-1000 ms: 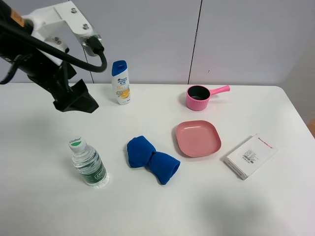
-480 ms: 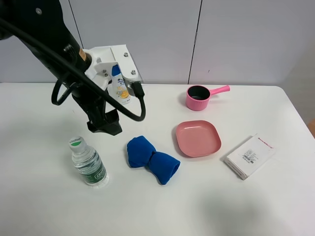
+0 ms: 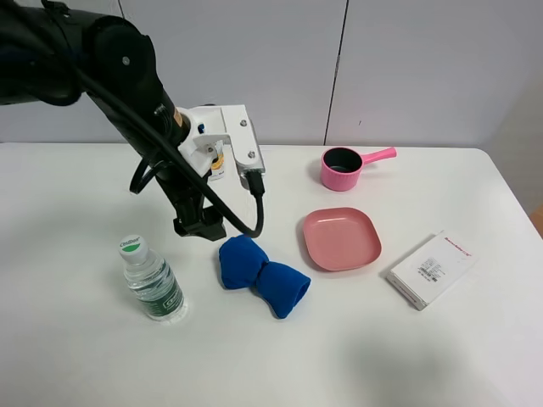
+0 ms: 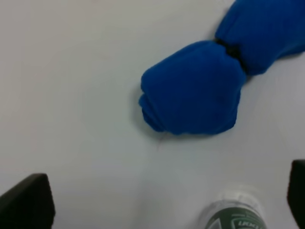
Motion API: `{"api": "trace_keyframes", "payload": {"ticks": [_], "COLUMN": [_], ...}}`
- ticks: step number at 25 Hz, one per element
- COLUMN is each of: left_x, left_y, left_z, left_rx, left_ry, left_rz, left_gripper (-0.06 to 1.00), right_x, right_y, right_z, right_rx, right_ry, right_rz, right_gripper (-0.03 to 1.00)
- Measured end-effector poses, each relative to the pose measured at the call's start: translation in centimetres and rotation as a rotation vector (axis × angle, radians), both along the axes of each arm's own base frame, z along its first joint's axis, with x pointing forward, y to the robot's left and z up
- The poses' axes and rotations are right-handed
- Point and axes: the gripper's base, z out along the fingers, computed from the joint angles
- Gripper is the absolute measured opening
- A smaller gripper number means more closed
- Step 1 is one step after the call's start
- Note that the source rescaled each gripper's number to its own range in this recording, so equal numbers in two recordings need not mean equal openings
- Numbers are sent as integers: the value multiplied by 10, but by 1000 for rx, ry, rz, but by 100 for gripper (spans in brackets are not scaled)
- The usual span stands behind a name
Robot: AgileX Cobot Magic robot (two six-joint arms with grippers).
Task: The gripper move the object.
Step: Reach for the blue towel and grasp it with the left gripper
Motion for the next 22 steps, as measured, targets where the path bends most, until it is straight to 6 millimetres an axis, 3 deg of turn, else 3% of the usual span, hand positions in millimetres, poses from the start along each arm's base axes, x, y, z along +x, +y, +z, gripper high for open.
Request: {"api": "trace_keyframes", "payload": {"ticks": [9,16,22], "left_x": [4,4,4], "left_y": [-14,-25,-37], "left_z": [-32,-39,-48], "left_rx": [6,-39,-45], "left_ry": [58,-35,-101], "left_rz": [-223,-531,-686], "left_gripper": [100,100,100], "right_x": [0,0,0], "right_y": [0,0,0], "right_z": [0,0,0], "right_rx": [0,0,0], "right_ry": [0,0,0], "right_rz": [0,0,0], "right_gripper": [100,100,100]}}
